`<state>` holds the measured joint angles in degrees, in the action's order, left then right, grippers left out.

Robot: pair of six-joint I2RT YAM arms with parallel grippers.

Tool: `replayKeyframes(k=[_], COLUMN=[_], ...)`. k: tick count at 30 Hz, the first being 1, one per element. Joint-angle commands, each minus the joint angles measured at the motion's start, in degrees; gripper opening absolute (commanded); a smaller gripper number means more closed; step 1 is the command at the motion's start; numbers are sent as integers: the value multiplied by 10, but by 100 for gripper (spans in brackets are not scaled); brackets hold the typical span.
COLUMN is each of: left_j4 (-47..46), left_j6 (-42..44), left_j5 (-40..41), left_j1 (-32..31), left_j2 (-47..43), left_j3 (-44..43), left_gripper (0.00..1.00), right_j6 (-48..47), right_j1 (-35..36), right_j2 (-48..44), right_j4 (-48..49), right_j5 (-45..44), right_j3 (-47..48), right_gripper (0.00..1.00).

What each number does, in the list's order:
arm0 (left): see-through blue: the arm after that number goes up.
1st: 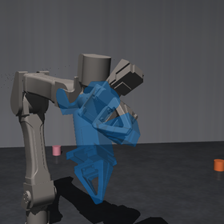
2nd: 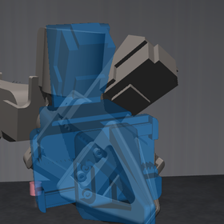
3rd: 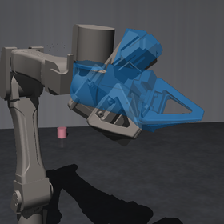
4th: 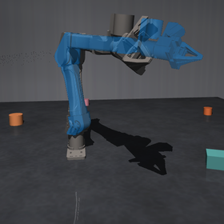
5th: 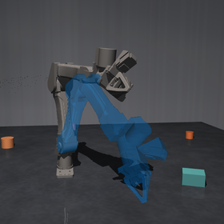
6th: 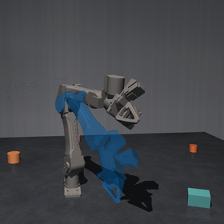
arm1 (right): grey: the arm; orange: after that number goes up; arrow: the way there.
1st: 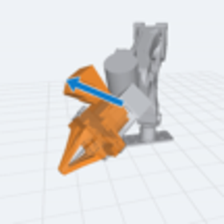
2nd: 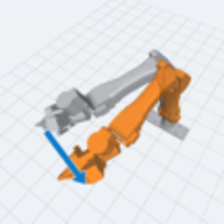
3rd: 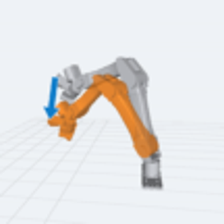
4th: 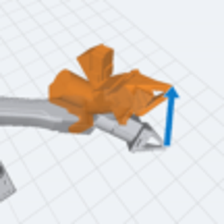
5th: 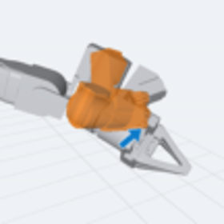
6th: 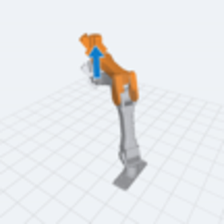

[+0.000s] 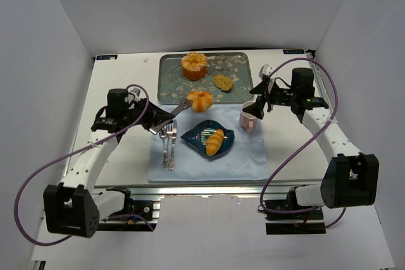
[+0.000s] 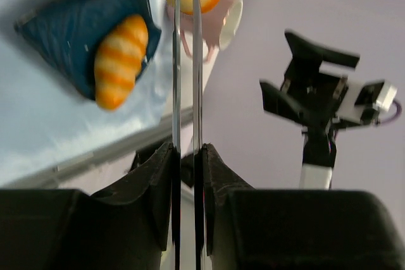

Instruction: Place the bread

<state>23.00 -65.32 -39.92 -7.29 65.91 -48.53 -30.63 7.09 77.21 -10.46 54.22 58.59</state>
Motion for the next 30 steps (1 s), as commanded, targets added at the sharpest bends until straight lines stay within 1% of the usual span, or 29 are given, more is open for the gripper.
replayKeyframes(k=[1,7,14,24,25,30], left_j4=[50,136,143,132,136,150], left_j6=[-4,24,22,21,22,34], left_j5=[-67,-84,-76,-64,-64,-58], left_j1=[-1,-11,-33,-64,-65,-66], left_j2=[-59,-90,-97,-73,-69,-67], left_j3=[5,2,20,33,33,32], left_gripper=[0,0,0,0,6,24], right_j6=[-8,-9,-10,-10,-10,-10], right_j1=[-4,-3,-4,-4,-4,-4], right_j2=[-14,-8,-11,-13,-12,-9], right_j4=[-1,-1,-2,-2,-1,0], right_j5=[18,24,24,21,20,21], right_j3=[3,6,7,1,2,2], right_gripper=[89,90,89,89,89,89])
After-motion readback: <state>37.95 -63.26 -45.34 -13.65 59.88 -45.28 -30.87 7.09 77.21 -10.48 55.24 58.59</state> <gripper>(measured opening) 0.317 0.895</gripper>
